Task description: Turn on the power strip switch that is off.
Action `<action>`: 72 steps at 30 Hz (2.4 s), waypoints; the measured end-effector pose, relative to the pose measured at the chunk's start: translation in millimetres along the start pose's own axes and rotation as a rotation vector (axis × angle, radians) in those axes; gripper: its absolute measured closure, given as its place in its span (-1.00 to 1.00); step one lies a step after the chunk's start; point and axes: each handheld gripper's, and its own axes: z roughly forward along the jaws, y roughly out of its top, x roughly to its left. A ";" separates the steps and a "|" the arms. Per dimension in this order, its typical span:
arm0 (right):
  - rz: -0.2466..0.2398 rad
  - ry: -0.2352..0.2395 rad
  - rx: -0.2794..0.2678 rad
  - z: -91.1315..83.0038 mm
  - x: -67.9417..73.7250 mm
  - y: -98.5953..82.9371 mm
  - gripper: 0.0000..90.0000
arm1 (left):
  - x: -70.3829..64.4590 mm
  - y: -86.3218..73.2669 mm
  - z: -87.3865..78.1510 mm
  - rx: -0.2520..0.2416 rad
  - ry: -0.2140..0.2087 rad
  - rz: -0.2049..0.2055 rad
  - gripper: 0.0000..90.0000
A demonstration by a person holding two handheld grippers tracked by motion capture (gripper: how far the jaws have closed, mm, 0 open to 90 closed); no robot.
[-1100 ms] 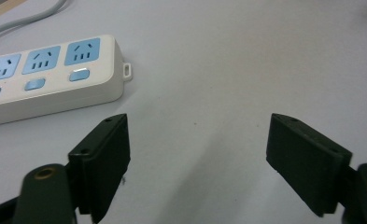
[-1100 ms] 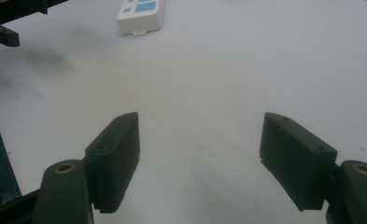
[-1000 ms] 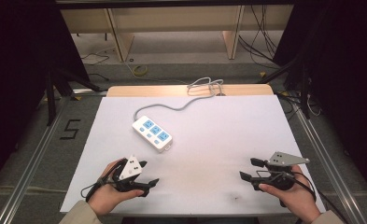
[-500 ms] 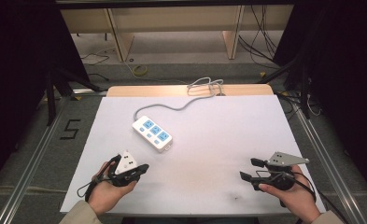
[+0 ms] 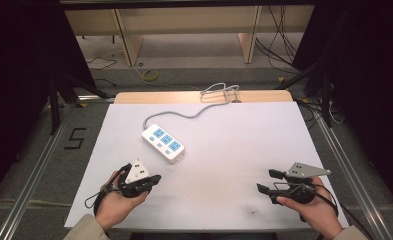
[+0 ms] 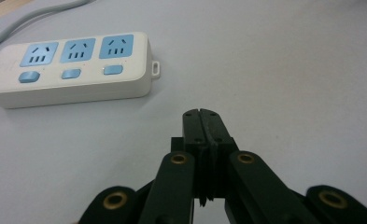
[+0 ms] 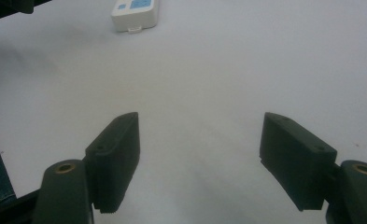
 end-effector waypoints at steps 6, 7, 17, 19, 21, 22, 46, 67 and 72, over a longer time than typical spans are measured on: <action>-0.003 -0.004 0.001 0.4 0.0 0.0 -0.34 | 2.8 4.5 1.4 -0.001 0.020 -0.018 0.99; -0.003 -0.004 0.001 0.4 0.0 0.0 -0.34 | 3.1 4.9 1.6 -0.001 0.022 -0.020 0.99; -0.003 -0.008 0.003 0.9 -0.2 0.0 -0.34 | 9.8 11.9 5.5 -0.004 0.031 -0.028 0.99; -0.004 -0.007 0.004 1.0 -0.2 0.1 -0.34 | 10.4 12.5 6.1 -0.005 0.033 -0.033 0.99; -0.004 -0.007 0.004 1.0 -0.2 0.1 -0.34 | 11.6 13.3 6.7 -0.003 0.033 -0.033 0.99; -0.005 -0.006 0.004 1.1 -0.2 0.0 -0.34 | 12.5 14.0 7.2 -0.001 0.034 -0.033 0.99; -0.005 -0.007 0.002 0.8 0.7 0.6 -0.34 | 28.3 25.4 17.2 0.000 0.065 -0.056 0.99; -0.008 -0.011 -0.002 1.0 0.8 1.0 -0.34 | 43.7 32.1 23.1 0.009 0.091 -0.086 0.99; -0.008 -0.010 -0.003 0.9 0.4 1.0 -0.34 | 47.1 33.6 23.8 0.012 0.093 -0.097 0.99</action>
